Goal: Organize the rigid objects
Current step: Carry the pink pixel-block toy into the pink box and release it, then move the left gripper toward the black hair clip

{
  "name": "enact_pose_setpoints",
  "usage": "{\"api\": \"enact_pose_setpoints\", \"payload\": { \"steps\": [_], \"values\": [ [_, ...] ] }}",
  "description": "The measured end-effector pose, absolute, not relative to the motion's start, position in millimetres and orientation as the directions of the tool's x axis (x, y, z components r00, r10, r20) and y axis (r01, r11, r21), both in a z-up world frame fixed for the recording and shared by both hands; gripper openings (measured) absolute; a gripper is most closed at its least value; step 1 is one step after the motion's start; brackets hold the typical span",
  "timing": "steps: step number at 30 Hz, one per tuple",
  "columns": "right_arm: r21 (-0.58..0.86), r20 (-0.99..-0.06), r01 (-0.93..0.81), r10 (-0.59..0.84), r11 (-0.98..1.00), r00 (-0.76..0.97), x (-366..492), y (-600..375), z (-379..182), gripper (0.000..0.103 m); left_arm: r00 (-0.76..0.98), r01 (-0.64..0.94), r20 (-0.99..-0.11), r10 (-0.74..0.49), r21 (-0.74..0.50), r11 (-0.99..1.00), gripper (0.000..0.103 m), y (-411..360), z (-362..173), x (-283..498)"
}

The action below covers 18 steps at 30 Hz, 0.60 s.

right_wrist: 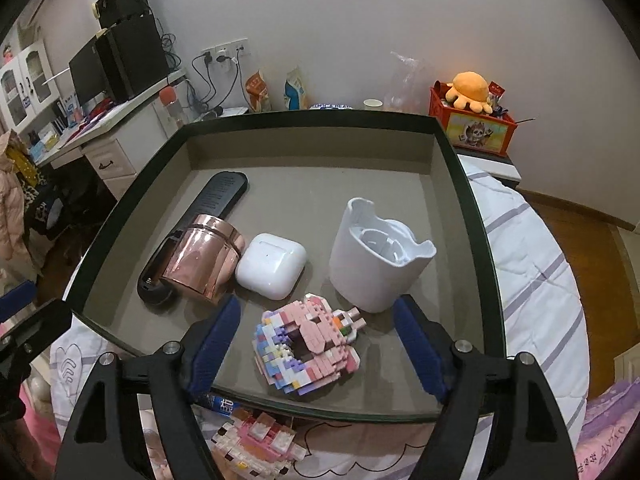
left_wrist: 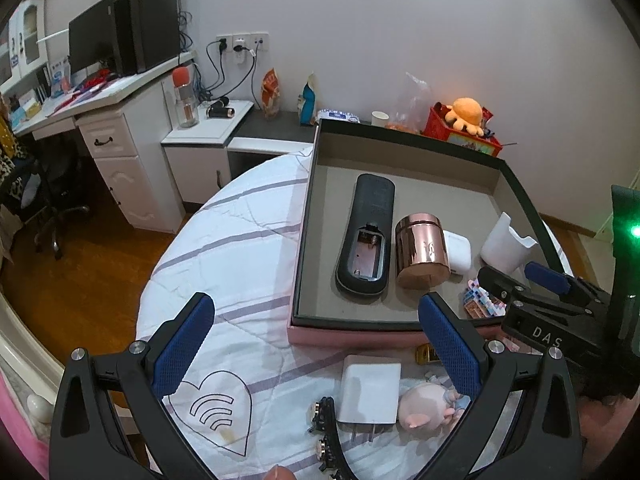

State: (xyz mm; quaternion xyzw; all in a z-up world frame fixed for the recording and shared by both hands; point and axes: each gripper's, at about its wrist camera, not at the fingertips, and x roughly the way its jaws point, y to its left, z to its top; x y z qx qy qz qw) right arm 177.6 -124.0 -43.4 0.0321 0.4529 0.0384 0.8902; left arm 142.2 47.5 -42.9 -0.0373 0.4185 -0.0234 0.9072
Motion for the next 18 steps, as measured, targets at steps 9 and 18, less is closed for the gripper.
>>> {"api": "enact_pose_setpoints", "payload": {
  "steps": [9, 18],
  "values": [
    [0.130, -0.777, -0.040, 0.127, 0.991, 0.617, 145.2, -137.9, -20.4, 0.081, 0.662, 0.013, -0.746, -0.068, -0.080, 0.997, 0.103, 47.8, -34.1, 123.1],
    [0.160, -0.758, -0.012, 0.130, 0.987, 0.639, 83.0, -152.3, -3.6, 0.081, 0.663, 0.049, -0.744, -0.082, -0.065, 0.997, 0.103, 34.6, -27.5, 88.7]
  ]
}}
